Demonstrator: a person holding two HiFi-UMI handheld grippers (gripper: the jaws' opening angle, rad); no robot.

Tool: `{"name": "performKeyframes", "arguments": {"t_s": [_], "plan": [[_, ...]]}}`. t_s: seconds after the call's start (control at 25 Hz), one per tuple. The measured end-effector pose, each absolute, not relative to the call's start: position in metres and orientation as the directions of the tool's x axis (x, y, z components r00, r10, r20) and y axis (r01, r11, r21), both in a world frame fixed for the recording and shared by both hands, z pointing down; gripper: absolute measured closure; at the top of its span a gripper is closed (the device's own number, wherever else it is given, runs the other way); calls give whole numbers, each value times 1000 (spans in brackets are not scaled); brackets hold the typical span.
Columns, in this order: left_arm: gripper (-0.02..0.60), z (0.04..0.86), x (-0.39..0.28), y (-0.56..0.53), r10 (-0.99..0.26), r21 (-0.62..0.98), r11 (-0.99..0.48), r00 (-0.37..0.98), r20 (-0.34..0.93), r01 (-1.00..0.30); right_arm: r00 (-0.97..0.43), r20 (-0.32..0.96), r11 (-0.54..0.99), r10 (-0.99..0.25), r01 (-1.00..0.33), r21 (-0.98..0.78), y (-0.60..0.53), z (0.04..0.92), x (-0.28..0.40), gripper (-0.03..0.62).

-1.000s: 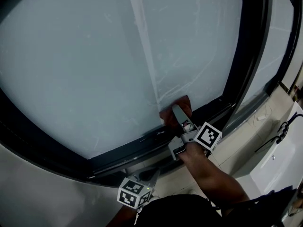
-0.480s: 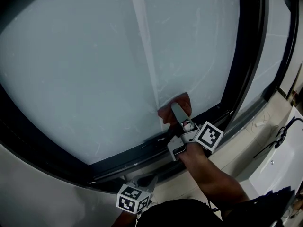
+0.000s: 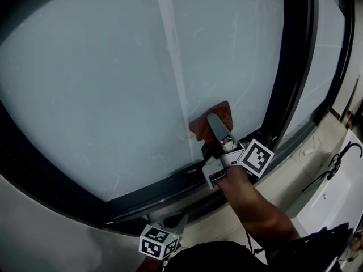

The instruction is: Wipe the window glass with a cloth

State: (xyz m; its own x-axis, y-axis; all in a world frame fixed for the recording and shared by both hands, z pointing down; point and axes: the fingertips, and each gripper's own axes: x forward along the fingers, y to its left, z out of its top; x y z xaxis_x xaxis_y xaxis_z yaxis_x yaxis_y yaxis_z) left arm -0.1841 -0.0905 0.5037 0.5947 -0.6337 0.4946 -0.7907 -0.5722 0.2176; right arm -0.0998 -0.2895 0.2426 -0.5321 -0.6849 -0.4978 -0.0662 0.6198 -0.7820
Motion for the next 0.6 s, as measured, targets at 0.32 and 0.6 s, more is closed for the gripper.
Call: {"name": "performKeyframes", "arguments": {"t_s": [0.32, 0.6], "plan": [[565, 502, -189, -91, -644, 210, -568, 588, 489, -796, -525, -544, 668, -655, -65, -741, -288, 209, -98, 490], [565, 500, -196, -84, -661, 203, -554, 575, 482, -807, -523, -586, 711, -619, -57, -700, -278, 179, -101, 490]]}}
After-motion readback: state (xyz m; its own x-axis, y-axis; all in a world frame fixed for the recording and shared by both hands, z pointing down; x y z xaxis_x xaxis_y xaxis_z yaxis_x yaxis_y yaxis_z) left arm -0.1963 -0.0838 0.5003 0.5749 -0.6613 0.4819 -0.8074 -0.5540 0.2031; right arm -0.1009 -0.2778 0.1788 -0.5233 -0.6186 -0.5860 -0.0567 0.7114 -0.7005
